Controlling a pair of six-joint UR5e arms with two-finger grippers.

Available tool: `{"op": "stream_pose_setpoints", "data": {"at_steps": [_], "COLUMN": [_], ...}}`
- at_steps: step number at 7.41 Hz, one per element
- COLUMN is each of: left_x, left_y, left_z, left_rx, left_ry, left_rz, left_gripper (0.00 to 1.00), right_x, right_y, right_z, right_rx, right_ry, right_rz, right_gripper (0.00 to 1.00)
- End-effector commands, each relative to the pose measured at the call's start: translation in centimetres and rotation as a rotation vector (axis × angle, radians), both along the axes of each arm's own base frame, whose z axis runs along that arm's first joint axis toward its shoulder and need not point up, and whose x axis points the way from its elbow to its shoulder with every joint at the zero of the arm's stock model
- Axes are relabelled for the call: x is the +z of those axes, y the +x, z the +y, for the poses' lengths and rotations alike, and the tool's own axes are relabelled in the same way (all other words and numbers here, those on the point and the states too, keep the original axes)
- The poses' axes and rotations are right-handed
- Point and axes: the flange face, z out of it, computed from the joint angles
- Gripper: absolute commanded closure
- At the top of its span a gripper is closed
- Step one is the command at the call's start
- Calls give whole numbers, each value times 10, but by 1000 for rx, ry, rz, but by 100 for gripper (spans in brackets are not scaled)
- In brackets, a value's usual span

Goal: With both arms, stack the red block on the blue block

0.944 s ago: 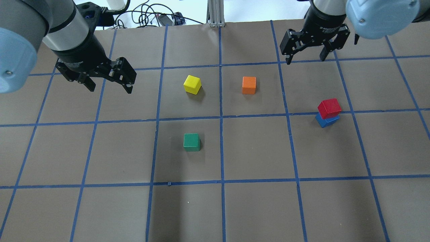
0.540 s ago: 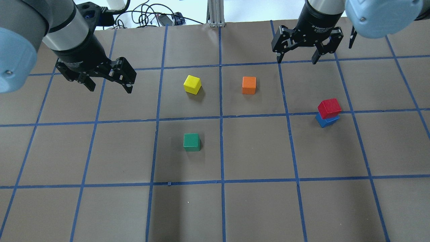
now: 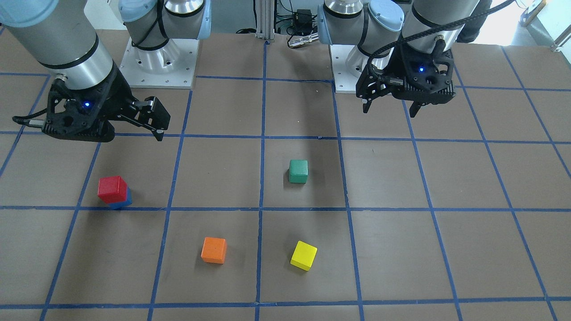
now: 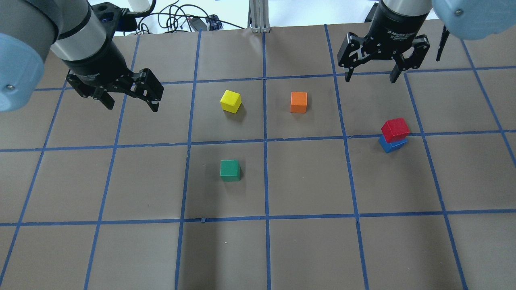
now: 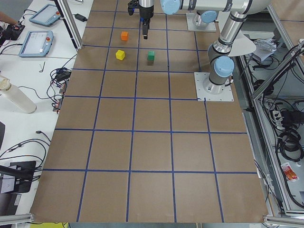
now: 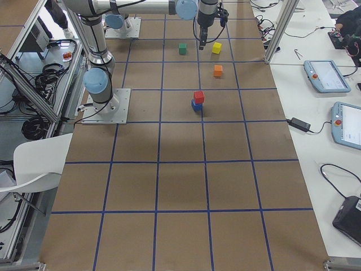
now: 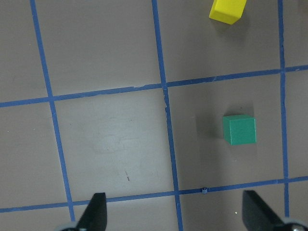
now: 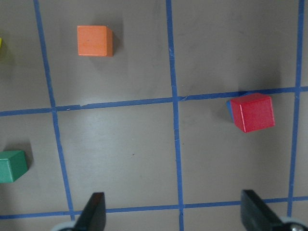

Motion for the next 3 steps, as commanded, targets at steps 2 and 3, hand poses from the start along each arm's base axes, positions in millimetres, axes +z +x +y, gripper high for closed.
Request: {"op": "stream_pose_setpoints", "data": {"at_steps": [2, 3], "left_x": [0, 0], "left_y": [0, 0], "left_z": [0, 0], "left_rx": [0, 0], "left_ry": [1, 1], "left_rz": [0, 2], "left_gripper": [0, 0], "right_x": [4, 2], "right_y": [-3, -3], "right_z": [3, 2], "right_rx": [-1, -1], "right_ry": [-7, -6], "right_rz": [35, 33], "right_gripper": [0, 0]}}
